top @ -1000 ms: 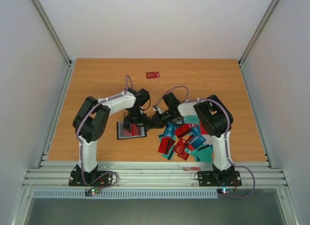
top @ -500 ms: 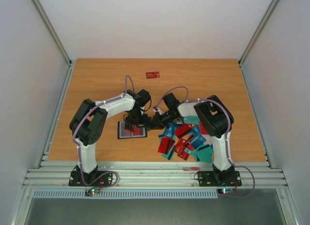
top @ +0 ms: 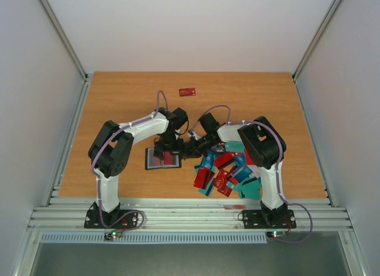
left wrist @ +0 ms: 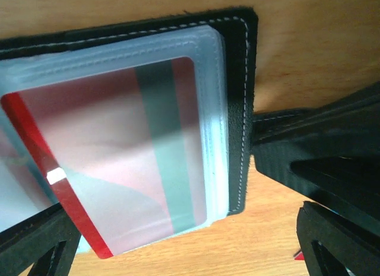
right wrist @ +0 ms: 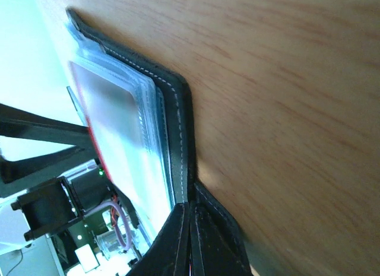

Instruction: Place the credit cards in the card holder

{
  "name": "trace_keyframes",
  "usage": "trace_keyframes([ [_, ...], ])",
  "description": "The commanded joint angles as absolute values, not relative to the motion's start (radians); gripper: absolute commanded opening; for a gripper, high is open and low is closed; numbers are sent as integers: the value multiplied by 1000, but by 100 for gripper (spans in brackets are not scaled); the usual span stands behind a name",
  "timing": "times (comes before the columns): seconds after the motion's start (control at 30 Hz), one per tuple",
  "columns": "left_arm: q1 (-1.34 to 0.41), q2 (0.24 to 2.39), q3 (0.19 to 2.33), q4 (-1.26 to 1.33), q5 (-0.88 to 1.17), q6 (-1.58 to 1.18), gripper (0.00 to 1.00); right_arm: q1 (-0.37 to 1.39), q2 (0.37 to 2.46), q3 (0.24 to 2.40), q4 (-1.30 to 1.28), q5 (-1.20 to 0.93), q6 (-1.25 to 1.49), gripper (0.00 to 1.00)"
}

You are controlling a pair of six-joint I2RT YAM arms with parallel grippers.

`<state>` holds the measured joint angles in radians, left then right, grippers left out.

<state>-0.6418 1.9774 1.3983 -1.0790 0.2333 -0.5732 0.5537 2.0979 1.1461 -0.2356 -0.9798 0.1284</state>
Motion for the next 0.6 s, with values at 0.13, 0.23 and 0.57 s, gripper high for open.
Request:
trace_keyframes([
  [0.13,-611,1685,1317,-1010,32,-521,99,573,2074,1160,-326,-962,96,2],
  [0.23,-555,1584,1252,-1004,45,-499,99,573,2048,1179,-383,-943,58,2],
  [0.57,-372,1380,1052,-946,146,-386,99,574,2019,1294,-520,-919,-23,2],
])
